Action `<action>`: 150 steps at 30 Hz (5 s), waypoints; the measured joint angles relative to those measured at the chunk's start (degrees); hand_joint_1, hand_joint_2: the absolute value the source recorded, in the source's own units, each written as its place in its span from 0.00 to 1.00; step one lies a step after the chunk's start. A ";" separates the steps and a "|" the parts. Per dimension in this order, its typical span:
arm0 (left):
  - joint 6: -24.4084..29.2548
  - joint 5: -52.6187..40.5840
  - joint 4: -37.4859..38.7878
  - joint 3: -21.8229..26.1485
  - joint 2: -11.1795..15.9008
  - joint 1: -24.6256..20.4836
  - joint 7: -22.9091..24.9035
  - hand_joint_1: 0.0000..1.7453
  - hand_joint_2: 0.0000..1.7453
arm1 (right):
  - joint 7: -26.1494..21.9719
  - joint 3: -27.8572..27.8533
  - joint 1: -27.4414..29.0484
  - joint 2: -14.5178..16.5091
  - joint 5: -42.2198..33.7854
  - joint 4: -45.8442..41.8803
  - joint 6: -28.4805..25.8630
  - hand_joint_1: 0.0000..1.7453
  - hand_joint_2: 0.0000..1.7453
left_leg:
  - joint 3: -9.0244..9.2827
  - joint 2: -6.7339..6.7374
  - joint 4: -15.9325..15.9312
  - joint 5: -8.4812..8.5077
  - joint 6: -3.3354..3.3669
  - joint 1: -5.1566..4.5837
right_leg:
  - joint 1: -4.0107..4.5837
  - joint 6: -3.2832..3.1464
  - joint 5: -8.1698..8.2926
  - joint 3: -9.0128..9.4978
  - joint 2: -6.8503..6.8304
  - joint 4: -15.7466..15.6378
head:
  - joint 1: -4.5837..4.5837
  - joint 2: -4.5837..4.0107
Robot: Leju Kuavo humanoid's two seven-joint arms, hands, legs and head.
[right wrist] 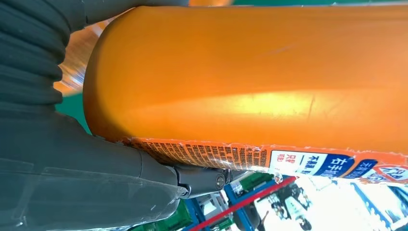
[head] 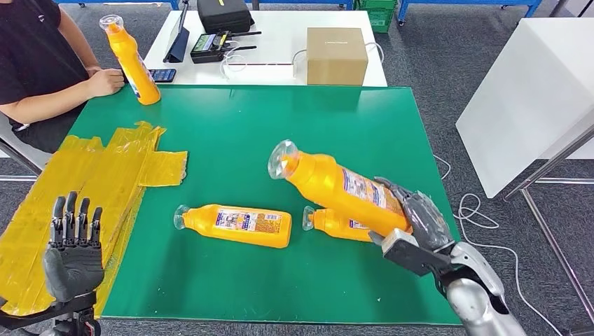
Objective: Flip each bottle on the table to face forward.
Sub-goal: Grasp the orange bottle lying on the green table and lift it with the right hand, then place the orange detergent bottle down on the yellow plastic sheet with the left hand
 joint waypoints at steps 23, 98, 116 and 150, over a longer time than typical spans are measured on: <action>-2.06 11.92 16.27 -14.97 1.85 -13.30 6.25 0.00 1.00 | 0.32 15.87 -31.22 27.91 -1.10 44.89 1.10 1.00 1.00 | -0.13 -0.07 0.02 0.21 -0.11 0.07 | 0.09 0.05 0.04 -0.14 -0.08 0.09 | 0.02 0.00; -3.63 7.60 26.39 -16.79 2.38 -18.92 3.41 0.00 1.00 | 4.33 41.34 -37.63 37.40 -16.66 60.48 2.92 1.00 1.00 | -0.25 -0.11 0.04 0.21 -0.11 -0.12 | 0.25 0.09 0.07 -0.26 -0.18 0.05 | 0.04 0.00; -3.97 6.93 26.67 -16.81 2.22 -18.81 2.14 1.00 1.00 | 4.03 41.88 -37.99 37.43 -16.92 61.66 2.51 1.00 1.00 | -0.26 -0.12 0.05 0.21 -0.11 -0.13 | 0.25 0.09 0.07 -0.25 -0.18 0.05 | 0.03 0.00; 31.92 -30.70 16.40 -12.49 3.44 -18.58 -11.10 1.00 1.00 | 1.04 36.53 -37.92 34.42 -10.12 62.09 -2.51 0.00 0.00 | -0.25 -0.10 0.05 0.22 -0.10 -0.11 | 0.26 0.09 0.08 -0.25 -0.17 0.06 | 0.04 0.00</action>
